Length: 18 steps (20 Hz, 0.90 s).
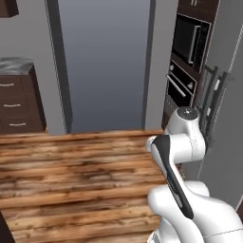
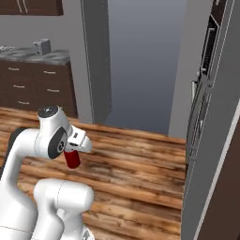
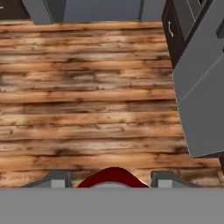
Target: Four empty soda cans are scattered around the kitchen. Gather all the cans and cluster them next to the stove for recycling.
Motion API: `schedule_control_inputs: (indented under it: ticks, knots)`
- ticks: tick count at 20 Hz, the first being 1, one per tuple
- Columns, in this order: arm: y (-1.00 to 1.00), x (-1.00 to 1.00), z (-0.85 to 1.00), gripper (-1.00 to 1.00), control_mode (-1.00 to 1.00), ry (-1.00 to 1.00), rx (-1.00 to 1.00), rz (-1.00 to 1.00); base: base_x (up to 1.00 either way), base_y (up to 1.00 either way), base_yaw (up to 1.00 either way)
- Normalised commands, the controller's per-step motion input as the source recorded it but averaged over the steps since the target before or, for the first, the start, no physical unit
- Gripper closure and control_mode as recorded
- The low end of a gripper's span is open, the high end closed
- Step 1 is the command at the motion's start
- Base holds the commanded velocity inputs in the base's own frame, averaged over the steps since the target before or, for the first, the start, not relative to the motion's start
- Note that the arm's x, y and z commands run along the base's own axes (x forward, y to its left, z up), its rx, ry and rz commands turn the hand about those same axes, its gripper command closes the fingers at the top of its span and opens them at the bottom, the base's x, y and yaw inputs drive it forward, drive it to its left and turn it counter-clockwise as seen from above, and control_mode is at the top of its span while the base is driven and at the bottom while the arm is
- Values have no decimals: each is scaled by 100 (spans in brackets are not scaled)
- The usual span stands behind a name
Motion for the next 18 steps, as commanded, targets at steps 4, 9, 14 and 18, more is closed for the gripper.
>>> schedule_control_inputs:
  ticks: [4,9,14,18]
  knots:
    - [0,0,0,100,100,0,0,0,100,37,0]
    - [0,0,0,100,100,0,0,0,100,20,0]
    - [0,0,0,100,100,0,0,0,100,23,0]
    - [0,0,0,100,100,0,0,0,100,37,-2]
